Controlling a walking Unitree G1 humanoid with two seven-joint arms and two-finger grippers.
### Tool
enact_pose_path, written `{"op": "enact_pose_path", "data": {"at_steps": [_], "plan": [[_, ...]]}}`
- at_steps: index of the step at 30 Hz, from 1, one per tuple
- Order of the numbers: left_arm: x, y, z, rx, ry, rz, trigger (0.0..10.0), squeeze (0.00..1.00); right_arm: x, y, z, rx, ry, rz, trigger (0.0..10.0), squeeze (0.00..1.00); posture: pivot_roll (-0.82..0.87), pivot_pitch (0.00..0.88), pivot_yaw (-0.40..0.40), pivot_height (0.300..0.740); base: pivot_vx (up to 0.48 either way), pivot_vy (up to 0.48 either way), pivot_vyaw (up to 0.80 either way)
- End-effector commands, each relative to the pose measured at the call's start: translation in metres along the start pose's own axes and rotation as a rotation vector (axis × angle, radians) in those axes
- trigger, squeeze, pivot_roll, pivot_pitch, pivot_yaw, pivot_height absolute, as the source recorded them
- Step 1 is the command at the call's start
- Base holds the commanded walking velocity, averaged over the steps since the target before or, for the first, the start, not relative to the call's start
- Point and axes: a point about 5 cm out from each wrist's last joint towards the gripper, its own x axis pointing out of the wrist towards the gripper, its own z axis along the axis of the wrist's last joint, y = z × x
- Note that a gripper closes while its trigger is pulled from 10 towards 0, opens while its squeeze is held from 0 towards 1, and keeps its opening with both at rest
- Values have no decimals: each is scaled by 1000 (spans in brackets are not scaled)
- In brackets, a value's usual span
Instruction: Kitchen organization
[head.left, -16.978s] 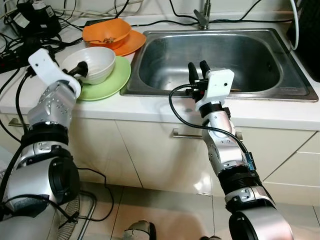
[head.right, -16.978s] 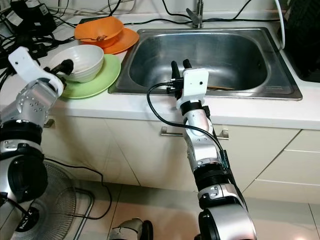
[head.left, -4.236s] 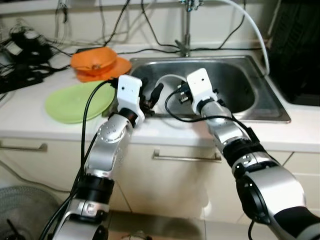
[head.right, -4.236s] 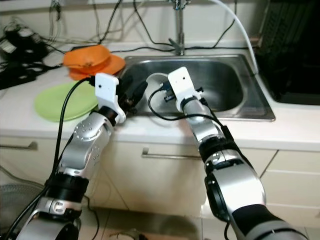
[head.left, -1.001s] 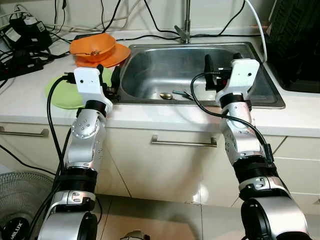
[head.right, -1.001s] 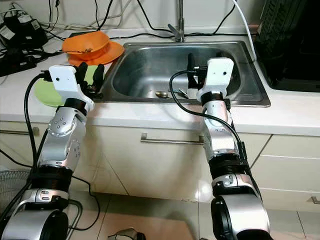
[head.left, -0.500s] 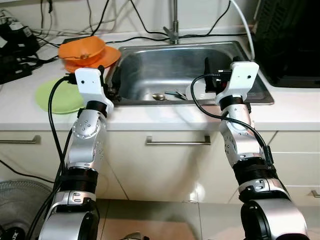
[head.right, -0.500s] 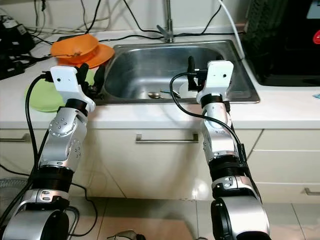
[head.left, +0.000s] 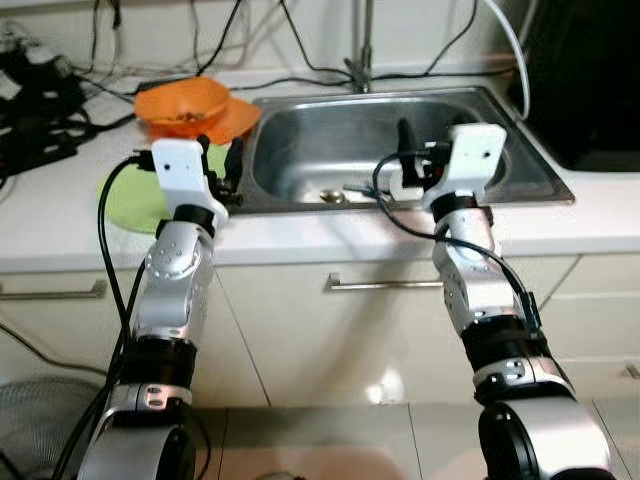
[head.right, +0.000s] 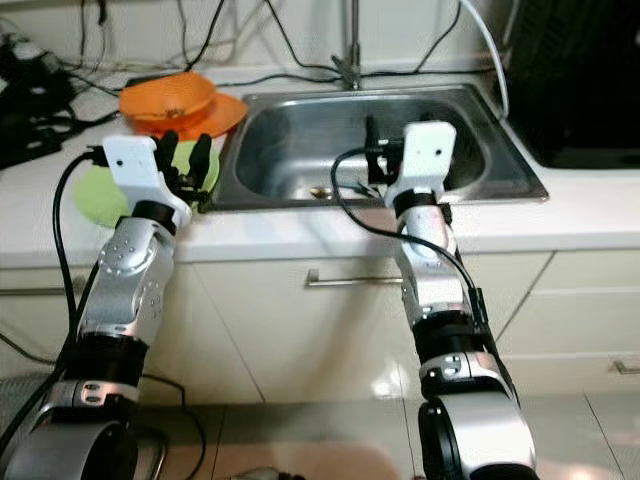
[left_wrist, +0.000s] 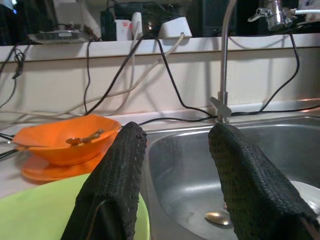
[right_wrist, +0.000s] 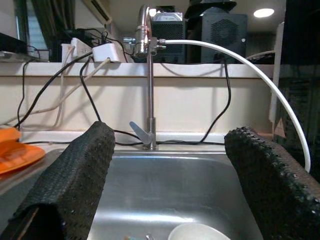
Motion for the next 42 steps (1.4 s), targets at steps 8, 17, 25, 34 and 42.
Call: {"op": "enact_pose_path", "data": {"at_steps": [8, 17, 25, 34, 42], "plan": [[0, 2, 1, 6, -5, 8, 10000, 0, 2, -2, 3, 0, -5, -11, 10000, 0, 120, 17, 99, 740, 0, 0, 0], [1, 1, 0, 3, 12, 8, 10000, 0, 2, -2, 3, 4, -4, -19, 10000, 0, 123, 26, 109, 740, 0, 320, 0], [1, 0, 1, 15, 4, -3, 10000, 0, 3, -3, 1, 14, 14, -25, 10000, 0, 131, 30, 112, 740, 0, 106, -179], [1, -2, 1, -6, 7, -8, 10000, 0, 3, -2, 2, 12, 1, -32, 10000, 0, 138, 30, 117, 740, 0, 0, -306], [0, -4, 0, -22, 7, -2, 10000, 0, 2, -3, -2, 21, 21, -39, 10000, 0, 132, 18, 116, 740, 0, 0, 0]]}}
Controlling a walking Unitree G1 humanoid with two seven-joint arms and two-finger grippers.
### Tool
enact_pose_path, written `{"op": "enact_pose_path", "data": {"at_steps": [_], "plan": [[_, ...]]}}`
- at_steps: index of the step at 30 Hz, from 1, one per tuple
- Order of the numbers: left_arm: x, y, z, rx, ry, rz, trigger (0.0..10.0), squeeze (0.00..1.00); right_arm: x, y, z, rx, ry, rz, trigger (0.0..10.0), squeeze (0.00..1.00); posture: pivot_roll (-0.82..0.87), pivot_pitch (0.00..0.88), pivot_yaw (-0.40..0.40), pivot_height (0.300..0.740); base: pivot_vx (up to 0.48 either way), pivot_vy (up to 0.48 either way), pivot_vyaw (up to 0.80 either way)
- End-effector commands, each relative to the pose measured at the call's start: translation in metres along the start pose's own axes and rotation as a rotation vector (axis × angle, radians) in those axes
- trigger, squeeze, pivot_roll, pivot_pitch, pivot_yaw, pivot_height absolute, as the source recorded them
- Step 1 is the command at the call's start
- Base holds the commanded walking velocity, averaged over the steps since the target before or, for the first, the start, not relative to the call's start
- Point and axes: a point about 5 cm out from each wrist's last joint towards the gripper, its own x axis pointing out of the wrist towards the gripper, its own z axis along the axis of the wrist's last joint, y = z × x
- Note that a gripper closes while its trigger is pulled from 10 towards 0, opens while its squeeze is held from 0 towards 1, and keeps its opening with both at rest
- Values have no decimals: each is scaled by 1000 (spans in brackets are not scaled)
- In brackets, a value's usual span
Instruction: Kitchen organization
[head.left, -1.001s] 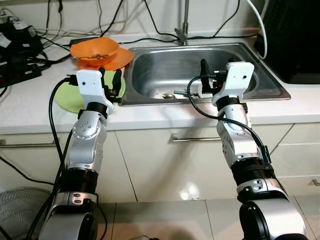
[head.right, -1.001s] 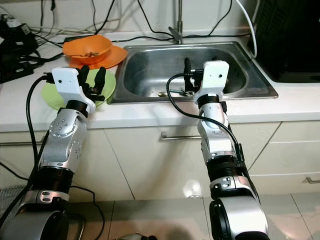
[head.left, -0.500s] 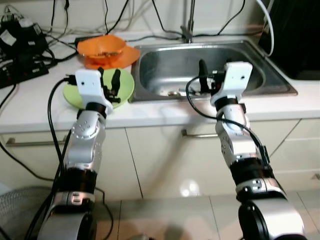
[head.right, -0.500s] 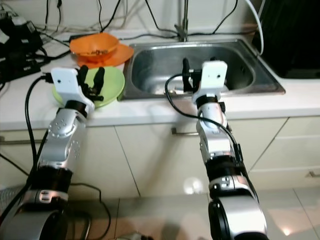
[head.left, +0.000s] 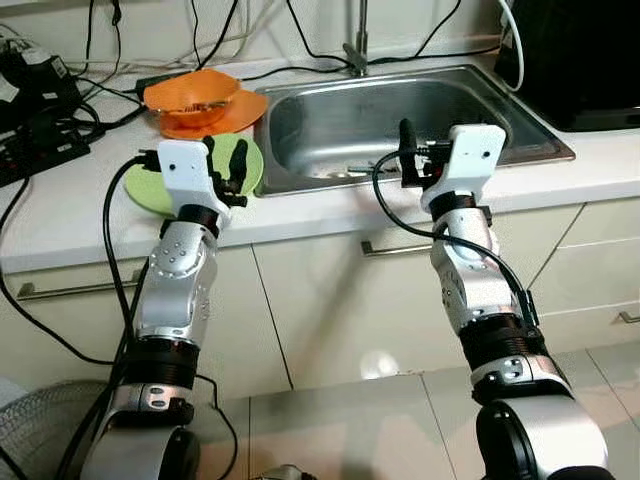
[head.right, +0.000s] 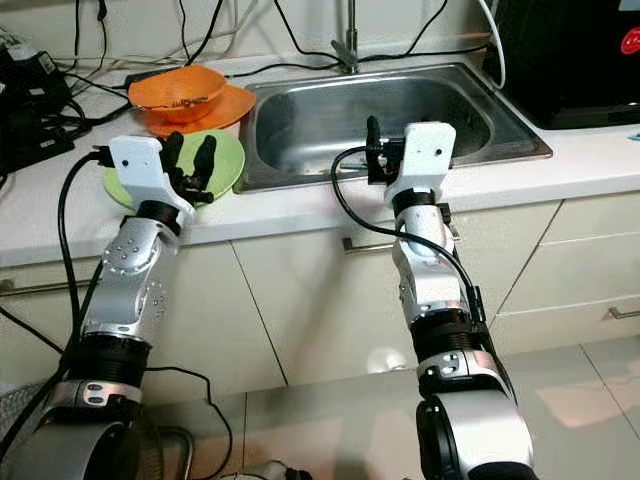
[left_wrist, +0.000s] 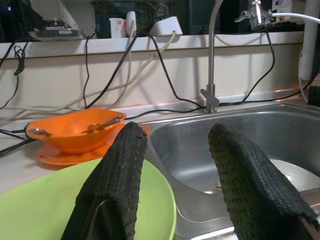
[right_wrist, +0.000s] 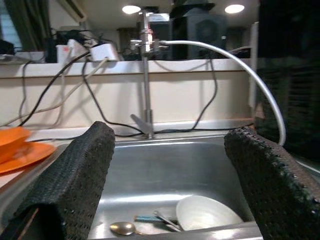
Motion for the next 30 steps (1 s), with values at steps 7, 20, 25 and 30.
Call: {"op": "enact_pose_path", "data": {"at_steps": [7, 20, 25, 30], "plan": [[1, 2, 3, -7, -10, 14, 10000, 0, 0, 4, -1, -43, 17, 28, 10000, 0, 133, 26, 113, 740, 0, 0, 215], [1, 1, 3, 0, -7, 12, 10000, 0, 0, 4, -4, -35, 35, 25, 10000, 0, 133, 25, 113, 740, 0, 0, 478], [0, 0, 2, -2, -6, 13, 10000, 0, -1, 5, -5, -44, 40, 35, 10000, 0, 126, 25, 109, 740, 0, 0, 0], [-2, 0, -1, -1, 6, 12, 10000, 0, -1, 6, -5, -45, 38, 40, 10000, 0, 118, 19, 111, 740, 0, 0, 0]]}}
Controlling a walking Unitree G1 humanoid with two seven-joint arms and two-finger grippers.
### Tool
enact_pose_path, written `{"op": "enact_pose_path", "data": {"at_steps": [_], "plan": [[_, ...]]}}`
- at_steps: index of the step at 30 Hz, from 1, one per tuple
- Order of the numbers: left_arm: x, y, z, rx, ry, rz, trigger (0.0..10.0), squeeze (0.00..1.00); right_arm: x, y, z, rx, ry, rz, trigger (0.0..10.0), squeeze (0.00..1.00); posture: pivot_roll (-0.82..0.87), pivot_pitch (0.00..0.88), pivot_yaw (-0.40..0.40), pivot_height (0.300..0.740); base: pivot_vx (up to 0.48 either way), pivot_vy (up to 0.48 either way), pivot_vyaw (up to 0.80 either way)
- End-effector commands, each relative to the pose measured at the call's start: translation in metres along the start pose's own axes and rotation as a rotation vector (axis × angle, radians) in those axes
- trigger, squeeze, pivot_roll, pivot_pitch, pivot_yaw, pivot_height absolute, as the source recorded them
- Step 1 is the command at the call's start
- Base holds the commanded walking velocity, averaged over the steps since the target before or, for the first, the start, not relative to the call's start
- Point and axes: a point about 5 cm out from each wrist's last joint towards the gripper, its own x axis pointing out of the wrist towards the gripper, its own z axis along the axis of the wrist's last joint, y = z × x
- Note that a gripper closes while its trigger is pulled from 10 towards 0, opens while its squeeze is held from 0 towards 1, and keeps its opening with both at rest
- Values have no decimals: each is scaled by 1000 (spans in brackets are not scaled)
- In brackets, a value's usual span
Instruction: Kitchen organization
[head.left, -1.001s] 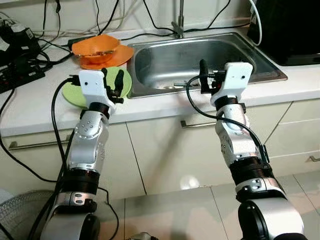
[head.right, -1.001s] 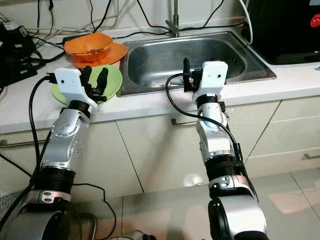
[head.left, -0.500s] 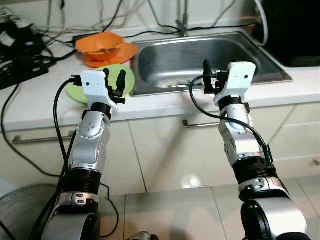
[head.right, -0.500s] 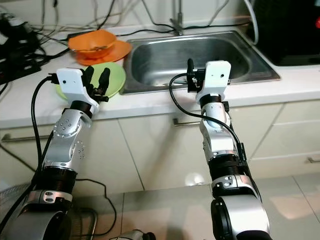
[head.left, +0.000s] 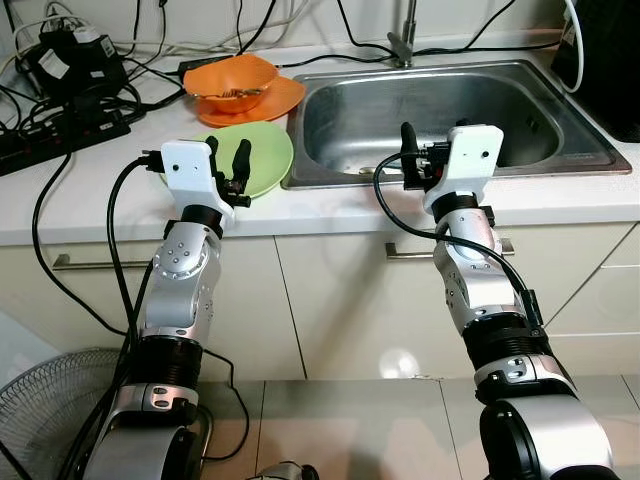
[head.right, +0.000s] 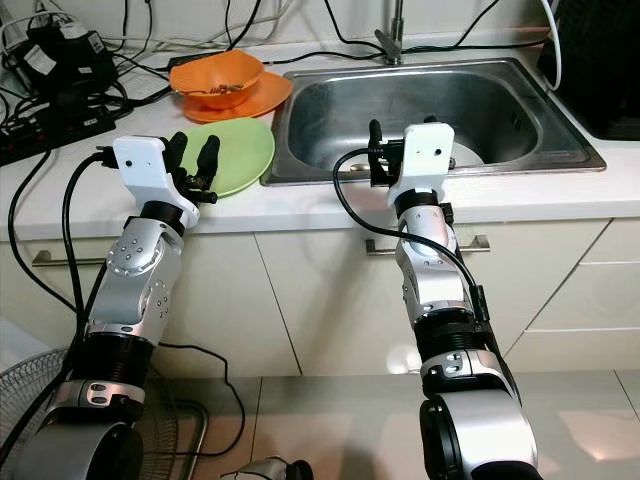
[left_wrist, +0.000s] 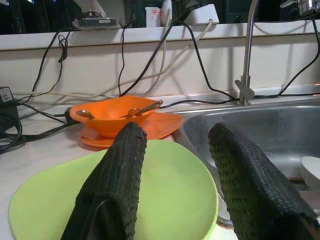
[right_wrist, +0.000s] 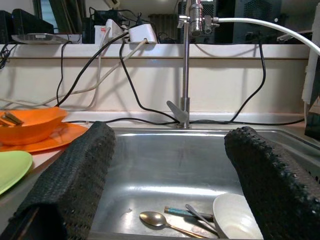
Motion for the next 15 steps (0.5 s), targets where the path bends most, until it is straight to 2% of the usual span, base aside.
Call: {"op": "enact_pose_path", "data": {"at_steps": [1, 15], "plan": [[-2, 2, -1, 7, 6, 8, 10000, 0, -1, 3, -2, 2, 16, 16, 10000, 0, 118, 19, 111, 740, 0, 0, 0], [-2, -3, -2, 0, 11, -12, 10000, 0, -3, 8, -3, -13, 13, 44, 10000, 0, 125, 4, 109, 740, 0, 0, 0]]}}
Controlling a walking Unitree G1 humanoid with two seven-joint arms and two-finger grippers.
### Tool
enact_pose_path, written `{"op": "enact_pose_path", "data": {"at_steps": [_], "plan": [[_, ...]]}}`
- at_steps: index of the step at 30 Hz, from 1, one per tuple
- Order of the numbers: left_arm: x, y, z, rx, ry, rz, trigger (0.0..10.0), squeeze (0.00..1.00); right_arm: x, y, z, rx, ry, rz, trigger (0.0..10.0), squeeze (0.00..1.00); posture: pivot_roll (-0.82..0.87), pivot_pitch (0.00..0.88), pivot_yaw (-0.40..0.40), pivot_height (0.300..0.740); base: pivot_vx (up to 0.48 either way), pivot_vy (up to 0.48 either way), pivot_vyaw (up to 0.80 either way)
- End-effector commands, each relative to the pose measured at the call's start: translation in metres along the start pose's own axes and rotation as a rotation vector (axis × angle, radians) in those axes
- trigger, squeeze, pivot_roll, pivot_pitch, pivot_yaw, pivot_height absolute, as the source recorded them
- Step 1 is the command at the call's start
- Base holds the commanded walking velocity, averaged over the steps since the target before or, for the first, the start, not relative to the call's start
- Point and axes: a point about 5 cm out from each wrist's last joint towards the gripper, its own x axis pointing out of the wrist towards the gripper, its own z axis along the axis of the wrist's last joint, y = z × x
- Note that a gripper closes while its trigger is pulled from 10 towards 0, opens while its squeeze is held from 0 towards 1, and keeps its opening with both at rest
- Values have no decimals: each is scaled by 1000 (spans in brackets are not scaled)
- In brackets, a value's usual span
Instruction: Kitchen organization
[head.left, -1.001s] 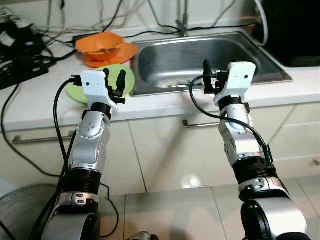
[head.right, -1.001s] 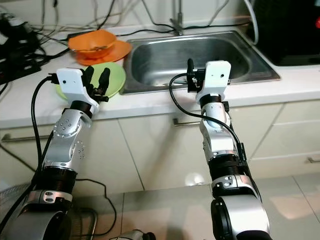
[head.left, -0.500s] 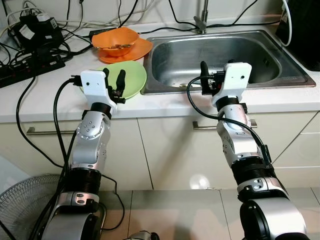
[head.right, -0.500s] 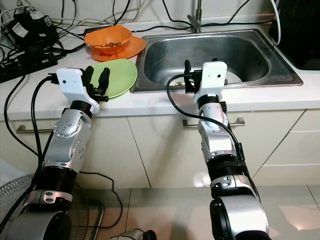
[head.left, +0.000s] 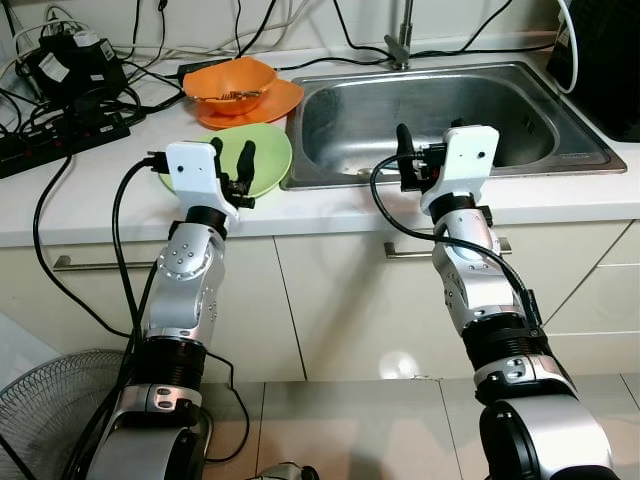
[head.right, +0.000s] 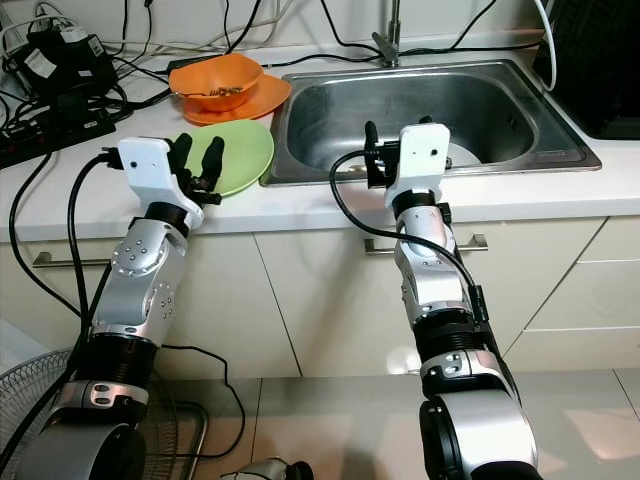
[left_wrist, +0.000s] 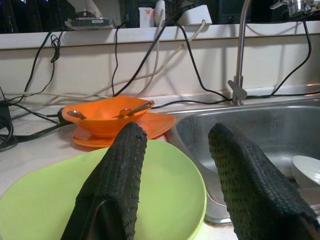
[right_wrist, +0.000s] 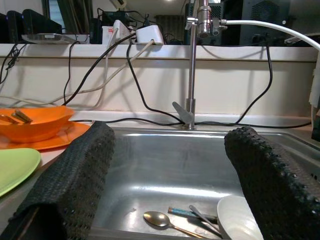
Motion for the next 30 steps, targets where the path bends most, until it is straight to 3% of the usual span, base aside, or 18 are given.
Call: {"op": "enact_pose_path", "data": {"at_steps": [1, 30], "plan": [[-2, 3, 0, 9, 7, 7, 10000, 0, -3, 5, -3, -6, 14, 19, 10000, 0, 128, 4, 105, 740, 0, 0, 0], [-2, 3, 0, 10, 5, 11, 10000, 0, -3, 5, -3, -17, 15, 27, 10000, 0, 129, 0, 101, 740, 0, 0, 0]]}}
